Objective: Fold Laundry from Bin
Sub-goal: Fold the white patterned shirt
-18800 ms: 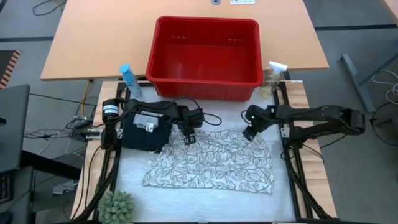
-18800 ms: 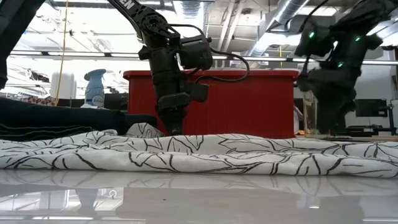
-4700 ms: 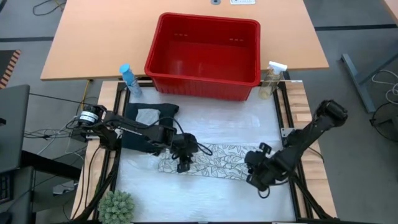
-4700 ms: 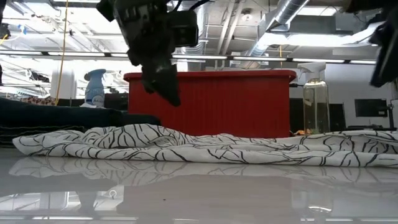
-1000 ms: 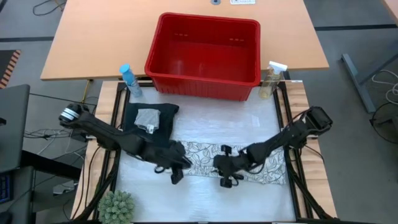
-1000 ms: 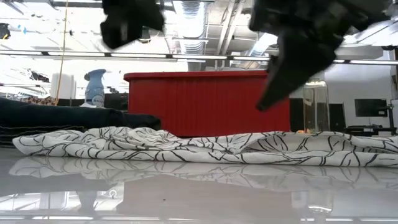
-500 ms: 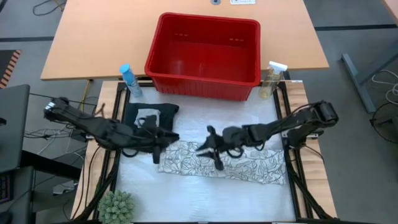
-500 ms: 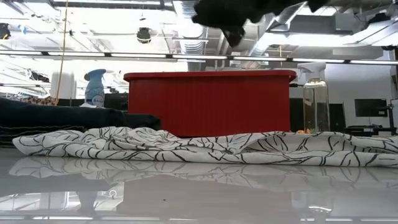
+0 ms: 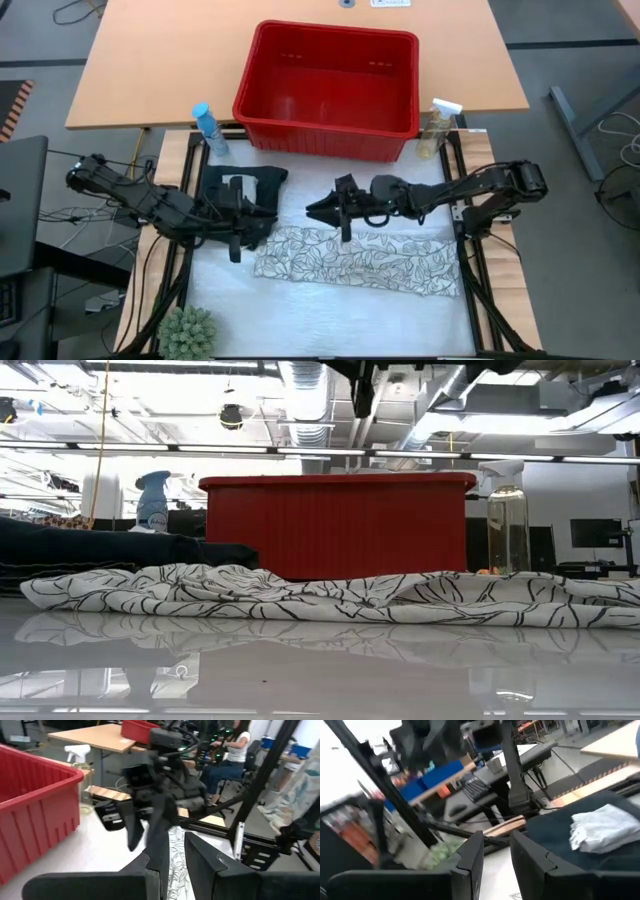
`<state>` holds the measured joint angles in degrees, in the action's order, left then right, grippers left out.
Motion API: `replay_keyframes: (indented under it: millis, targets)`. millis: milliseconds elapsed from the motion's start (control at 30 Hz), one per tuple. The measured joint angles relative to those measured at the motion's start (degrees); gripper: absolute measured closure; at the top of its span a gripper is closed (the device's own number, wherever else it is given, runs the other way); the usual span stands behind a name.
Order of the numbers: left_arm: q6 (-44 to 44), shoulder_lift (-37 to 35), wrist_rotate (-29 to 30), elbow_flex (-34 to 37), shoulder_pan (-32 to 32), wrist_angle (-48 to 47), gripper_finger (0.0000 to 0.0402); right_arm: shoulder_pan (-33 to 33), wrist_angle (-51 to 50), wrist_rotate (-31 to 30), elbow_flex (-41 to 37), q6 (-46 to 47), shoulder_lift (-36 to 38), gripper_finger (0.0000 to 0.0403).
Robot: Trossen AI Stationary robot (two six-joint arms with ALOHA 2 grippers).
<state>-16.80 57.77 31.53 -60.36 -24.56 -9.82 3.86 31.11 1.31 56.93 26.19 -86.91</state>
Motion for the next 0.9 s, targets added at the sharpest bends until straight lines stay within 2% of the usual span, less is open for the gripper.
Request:
replay_keyframes:
  millis: [67, 200, 267, 433, 533, 667, 900]
  targets:
    - [0.05, -0.21, -1.12, 0.0, 0.02, 0.21, 0.0355, -0.71, 0.53, 1.11, -0.02, 5.06, 0.53, 0.0281]
    - [-0.01, -2.54, -2.77, 0.89, 0.07, -0.02, 0.0355, -1.94, -1.51, 8.91, 0.03, 5.45, 3.03, 0.0281]
    - [-0.53, -4.41, -3.96, 2.85, 0.09, 0.98, 0.0355, -2.2, -8.63, 11.23, 0.04, 5.33, 4.95, 0.0281]
    - [-4.91, -10.03, -10.83, 13.05, 1.25, 9.9, 0.0355, 0.5, -36.3, 12.1, 0.03, 4.85, 9.04, 0.0281]
    - [-9.63, -13.53, -12.25, 19.97, 2.74, 15.72, 0.0355, 4.61, -51.59, 11.78, 0.02, 6.28, 10.25, 0.0281]
    - [-14.52, -15.12, -12.98, 27.7, 3.93, 22.93, 0.0355, 12.44, -67.86, 9.12, 0.0, 14.71, 10.15, 0.0281]
    - [-19.21, -12.0, -15.83, 30.82, 4.84, 25.53, 0.0355, 28.33, -81.97, 4.35, -0.02, 31.11, 9.94, 0.0281]
